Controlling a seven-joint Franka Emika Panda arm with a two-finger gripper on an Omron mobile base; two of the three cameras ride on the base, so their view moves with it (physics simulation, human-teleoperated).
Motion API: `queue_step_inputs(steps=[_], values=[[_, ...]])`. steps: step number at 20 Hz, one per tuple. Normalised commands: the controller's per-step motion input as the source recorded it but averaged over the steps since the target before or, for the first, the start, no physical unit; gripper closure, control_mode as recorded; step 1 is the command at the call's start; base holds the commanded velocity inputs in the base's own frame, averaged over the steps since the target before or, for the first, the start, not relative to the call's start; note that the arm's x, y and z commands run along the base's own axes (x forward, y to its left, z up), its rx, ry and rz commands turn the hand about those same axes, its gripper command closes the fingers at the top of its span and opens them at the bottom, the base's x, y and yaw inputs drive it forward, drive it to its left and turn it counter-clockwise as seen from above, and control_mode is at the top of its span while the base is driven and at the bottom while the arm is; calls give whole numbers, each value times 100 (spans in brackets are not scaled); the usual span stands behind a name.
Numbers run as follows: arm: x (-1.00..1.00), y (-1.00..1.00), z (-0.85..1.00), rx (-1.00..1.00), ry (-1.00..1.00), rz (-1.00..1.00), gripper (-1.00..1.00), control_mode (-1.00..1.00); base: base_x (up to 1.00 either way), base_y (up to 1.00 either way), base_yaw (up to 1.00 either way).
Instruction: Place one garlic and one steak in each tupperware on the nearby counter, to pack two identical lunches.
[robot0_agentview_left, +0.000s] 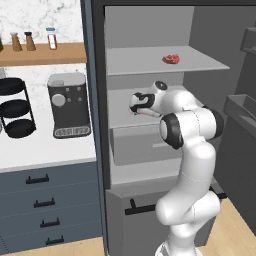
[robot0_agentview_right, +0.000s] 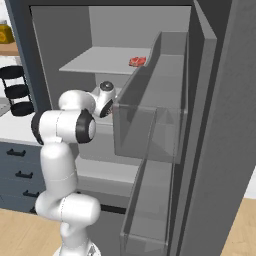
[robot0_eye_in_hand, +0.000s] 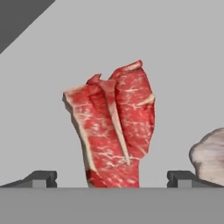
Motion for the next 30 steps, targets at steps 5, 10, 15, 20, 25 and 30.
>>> queue_step_inputs(steps=[5,10,15,20,25,30], values=[[27,0,-19,0,0,-4,-100,-100,0,0,0],[11,0,-7,0,0,0,-100,-100,0,0,0],[0,0,0,0,0,0,100,-100,0,0,0],[0,0,0,0,0,0,100,-100,0,0,0],[0,0,0,0,0,0,100,-100,0,0,0],[-50,-16,14,0,-3,0,100,-100,0,0,0]])
